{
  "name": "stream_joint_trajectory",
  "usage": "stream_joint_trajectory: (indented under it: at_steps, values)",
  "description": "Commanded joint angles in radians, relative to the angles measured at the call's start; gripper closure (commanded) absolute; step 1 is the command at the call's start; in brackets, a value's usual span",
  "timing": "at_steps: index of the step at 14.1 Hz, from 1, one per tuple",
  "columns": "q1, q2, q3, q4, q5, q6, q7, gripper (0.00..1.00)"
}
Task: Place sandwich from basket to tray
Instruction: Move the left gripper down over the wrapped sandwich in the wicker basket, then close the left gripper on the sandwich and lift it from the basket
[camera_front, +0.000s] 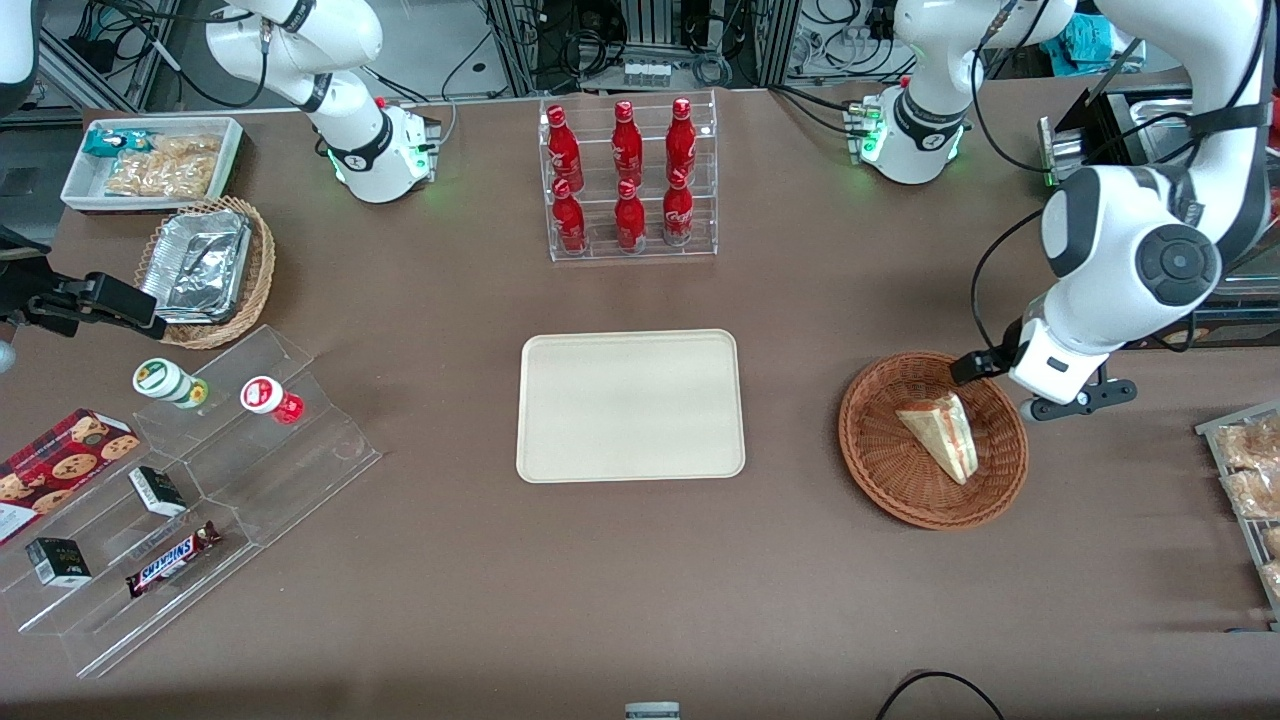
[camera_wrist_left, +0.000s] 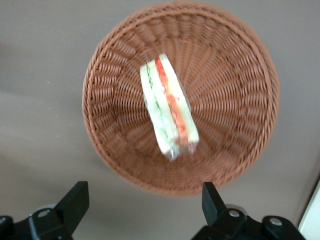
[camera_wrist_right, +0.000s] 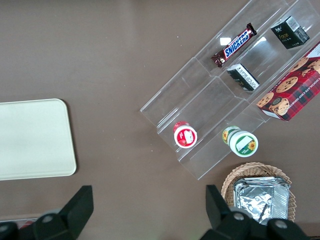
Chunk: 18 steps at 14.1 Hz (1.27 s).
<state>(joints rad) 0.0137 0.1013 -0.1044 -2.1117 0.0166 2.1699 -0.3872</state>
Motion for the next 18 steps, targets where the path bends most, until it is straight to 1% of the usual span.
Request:
stream_joint_trajectory:
  at_steps: [1, 4, 7, 10, 11, 12, 13, 14, 15, 18]
  values:
    - [-0.001, -0.008, -0.001, -0.097, 0.011, 0.167, -0.16, 0.0]
    - [-0.004, 0.061, -0.003, -0.091, 0.008, 0.252, -0.339, 0.0]
    - [-0.034, 0.147, -0.003, -0.067, 0.008, 0.329, -0.52, 0.0]
    - [-0.034, 0.186, -0.003, -0.073, 0.011, 0.375, -0.521, 0.01]
    - [-0.034, 0.187, -0.003, -0.077, 0.011, 0.375, -0.516, 0.11]
    - [-0.035, 0.19, -0.003, -0.079, 0.013, 0.37, -0.507, 0.36]
    - [-0.035, 0.19, -0.003, -0.08, 0.014, 0.37, -0.478, 0.68]
    - [-0.035, 0.187, -0.003, -0.082, 0.014, 0.366, -0.44, 0.86]
    - [-0.034, 0.183, -0.003, -0.083, 0.014, 0.361, -0.411, 0.9]
    - [-0.034, 0.158, -0.003, -0.044, 0.013, 0.3, -0.34, 0.93]
